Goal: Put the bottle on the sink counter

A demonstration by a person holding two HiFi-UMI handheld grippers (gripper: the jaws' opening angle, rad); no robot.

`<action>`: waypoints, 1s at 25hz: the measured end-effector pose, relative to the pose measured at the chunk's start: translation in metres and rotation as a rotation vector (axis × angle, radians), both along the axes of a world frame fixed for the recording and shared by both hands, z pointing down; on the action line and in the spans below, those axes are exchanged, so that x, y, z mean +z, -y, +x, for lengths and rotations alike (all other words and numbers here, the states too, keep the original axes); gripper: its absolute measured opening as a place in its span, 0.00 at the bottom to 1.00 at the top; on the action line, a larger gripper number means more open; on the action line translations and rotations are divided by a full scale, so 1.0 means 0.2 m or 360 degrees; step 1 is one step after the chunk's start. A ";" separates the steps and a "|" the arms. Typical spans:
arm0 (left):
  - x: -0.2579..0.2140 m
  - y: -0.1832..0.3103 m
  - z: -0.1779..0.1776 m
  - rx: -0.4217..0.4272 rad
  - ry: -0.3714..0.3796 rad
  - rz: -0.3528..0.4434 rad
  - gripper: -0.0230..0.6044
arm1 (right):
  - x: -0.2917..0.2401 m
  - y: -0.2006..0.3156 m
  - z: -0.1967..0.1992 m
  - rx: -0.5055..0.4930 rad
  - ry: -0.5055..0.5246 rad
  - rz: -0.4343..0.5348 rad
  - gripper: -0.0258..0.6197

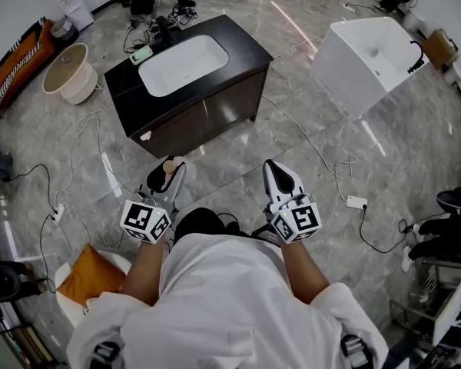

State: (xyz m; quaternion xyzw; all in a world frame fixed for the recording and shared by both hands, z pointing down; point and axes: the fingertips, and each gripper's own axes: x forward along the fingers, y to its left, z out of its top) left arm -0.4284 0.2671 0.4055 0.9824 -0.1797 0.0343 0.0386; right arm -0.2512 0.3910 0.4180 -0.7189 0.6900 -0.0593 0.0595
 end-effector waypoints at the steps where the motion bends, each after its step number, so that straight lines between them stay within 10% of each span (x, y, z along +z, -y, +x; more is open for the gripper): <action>1: 0.00 0.01 -0.01 -0.0002 0.0004 -0.0001 0.27 | 0.00 0.01 0.00 -0.0005 0.0000 0.0003 0.06; 25: 0.13 0.80 0.36 0.0093 -0.0020 -0.0128 0.27 | 0.03 0.71 0.35 0.0077 -0.0038 -0.0107 0.06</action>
